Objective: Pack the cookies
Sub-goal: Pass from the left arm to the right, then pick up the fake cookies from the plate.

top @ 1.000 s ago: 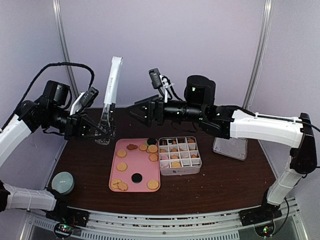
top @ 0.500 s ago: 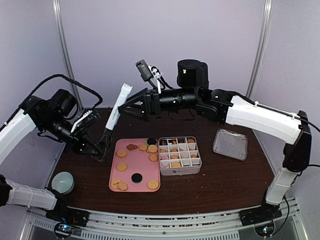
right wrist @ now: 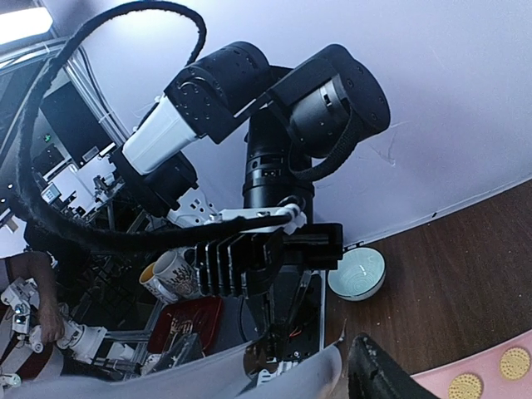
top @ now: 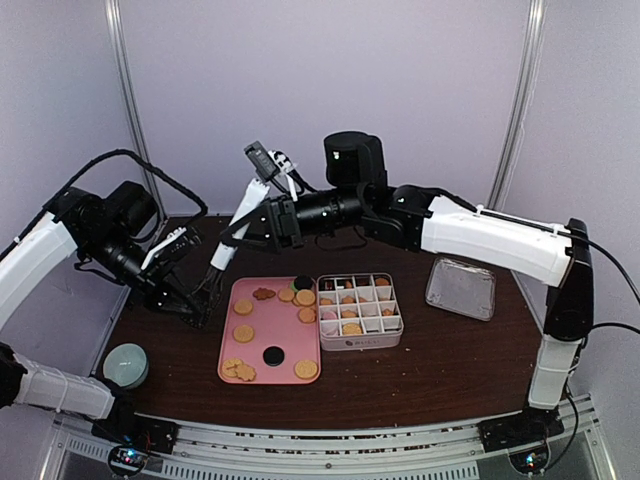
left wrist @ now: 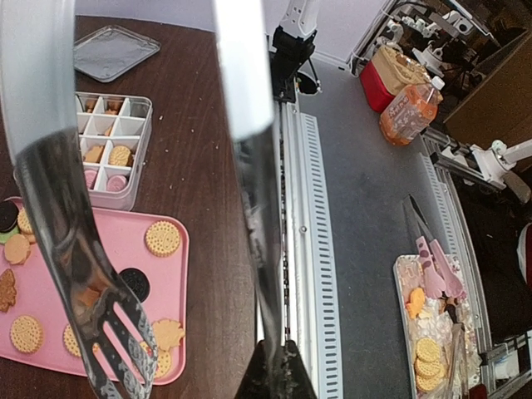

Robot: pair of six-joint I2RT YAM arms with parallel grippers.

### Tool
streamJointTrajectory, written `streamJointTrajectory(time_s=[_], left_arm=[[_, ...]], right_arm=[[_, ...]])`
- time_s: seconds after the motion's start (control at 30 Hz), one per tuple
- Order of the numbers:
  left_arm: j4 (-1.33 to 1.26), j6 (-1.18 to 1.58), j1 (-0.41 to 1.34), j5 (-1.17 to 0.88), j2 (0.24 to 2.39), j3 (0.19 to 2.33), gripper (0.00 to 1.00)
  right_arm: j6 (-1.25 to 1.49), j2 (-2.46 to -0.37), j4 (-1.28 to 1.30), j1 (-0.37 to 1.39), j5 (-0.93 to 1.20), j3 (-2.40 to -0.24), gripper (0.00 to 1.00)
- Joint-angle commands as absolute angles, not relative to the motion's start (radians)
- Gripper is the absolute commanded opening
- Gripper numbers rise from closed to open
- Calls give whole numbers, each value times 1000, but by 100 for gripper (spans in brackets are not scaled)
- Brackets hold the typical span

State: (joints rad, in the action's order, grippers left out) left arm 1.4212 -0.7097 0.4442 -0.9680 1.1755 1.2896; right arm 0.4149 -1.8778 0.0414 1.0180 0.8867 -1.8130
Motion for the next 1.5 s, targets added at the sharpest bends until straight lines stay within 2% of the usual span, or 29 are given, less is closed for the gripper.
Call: streamJointTrajectory(time_s=[0.0,0.2,0.33,0.47,0.57,0.63,0.77,0.9,1.03,1.1,1.2,1.47], left_arm=[[1440,-759,446,-972,1173,1322,0],[1440,-758,447,-982,1177,1325,0],[1440,-755,448,-977,1178,1328,0],[1426,-722,445,-926,1173,1334,2],[1371,-661,445,-841,1161,1323,10],[1338,-624,446,-777,1153,1313,27],[1292,-565,443,-640,1138,1307,71],[1267,-555,429,-505,1132,1313,87],[1220,-537,383,-391,1136,1310,90],[1199,-525,348,-347,1148,1304,95],[1180,-528,296,-301,1182,1288,96],[1151,-516,186,-329,1268,1284,96]], right_arm=[[458,-1878,-23,1031,913,-1827,56],[474,-1889,-50,1062,920,-1805,54],[476,-1874,-61,1069,846,-1778,41],[419,-1803,-32,1069,647,-1700,30],[373,-1745,-22,1070,495,-1627,29],[354,-1712,-28,1072,403,-1582,28],[299,-1666,-2,1078,238,-1525,27],[249,-1653,54,1087,33,-1495,27],[221,-1670,64,1101,-145,-1466,28],[206,-1691,71,1115,-244,-1468,28],[187,-1739,89,1134,-353,-1491,28],[202,-1839,114,1153,-427,-1535,27]])
